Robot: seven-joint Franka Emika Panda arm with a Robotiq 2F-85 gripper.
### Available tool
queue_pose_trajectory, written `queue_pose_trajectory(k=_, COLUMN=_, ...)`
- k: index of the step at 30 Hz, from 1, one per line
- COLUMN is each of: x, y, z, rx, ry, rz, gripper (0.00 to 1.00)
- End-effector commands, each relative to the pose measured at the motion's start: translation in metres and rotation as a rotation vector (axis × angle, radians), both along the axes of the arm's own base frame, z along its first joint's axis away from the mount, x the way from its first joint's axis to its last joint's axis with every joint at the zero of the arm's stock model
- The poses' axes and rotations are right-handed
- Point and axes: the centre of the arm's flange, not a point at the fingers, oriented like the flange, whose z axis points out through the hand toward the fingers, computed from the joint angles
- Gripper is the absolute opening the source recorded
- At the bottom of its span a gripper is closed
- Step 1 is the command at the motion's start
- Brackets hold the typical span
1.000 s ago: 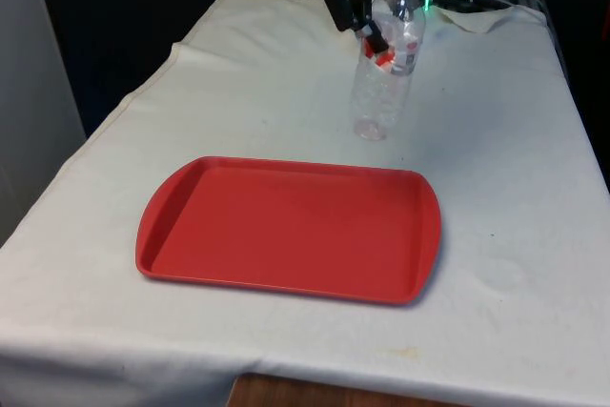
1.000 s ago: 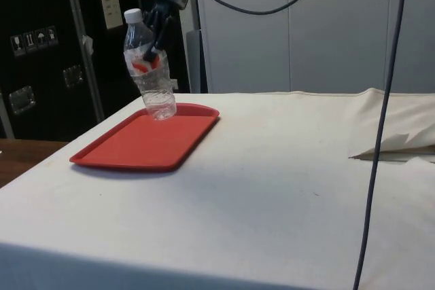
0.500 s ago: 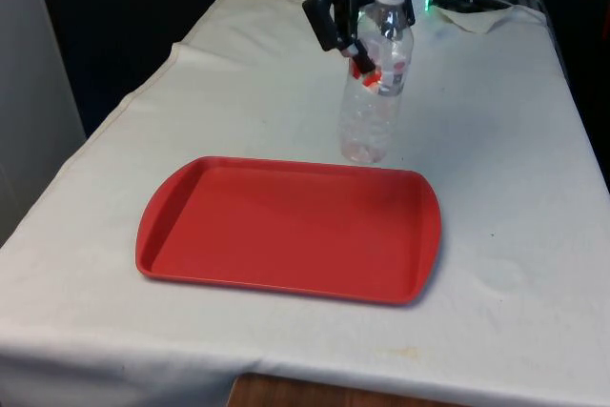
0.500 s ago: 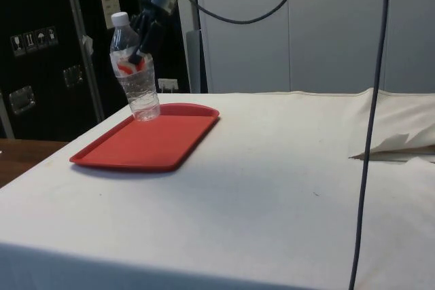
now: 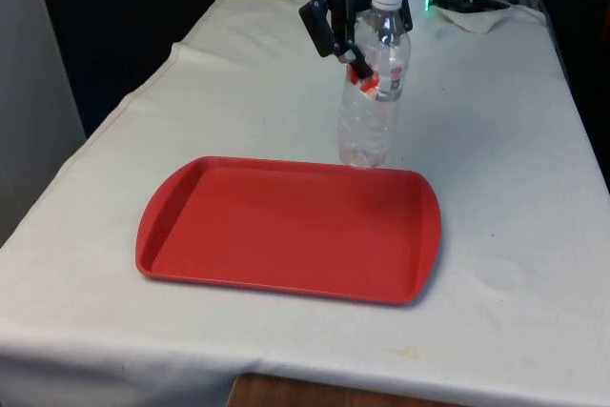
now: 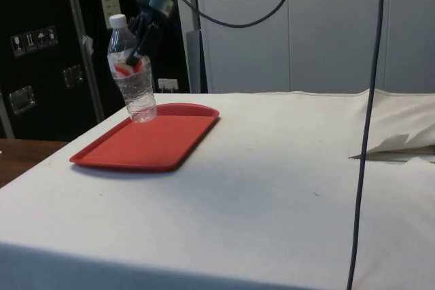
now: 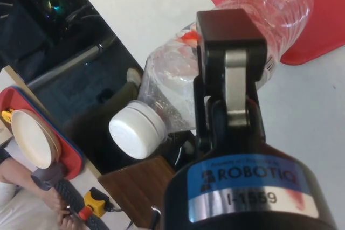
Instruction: Place the bottle upright on the tray.
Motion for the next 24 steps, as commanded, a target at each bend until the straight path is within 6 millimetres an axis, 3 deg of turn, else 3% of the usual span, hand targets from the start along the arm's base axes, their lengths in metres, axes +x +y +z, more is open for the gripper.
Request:
queue_pose_trajectory(k=1, x=0.001, y=0.000, z=0.001, rx=-0.004, ry=-0.013, rz=-0.001, gripper=0.34)
queue_pose_trajectory(k=24, x=-0.006, y=-0.009, z=-0.009, rx=0.051, ry=-0.110, rz=0.013, gripper=0.34)
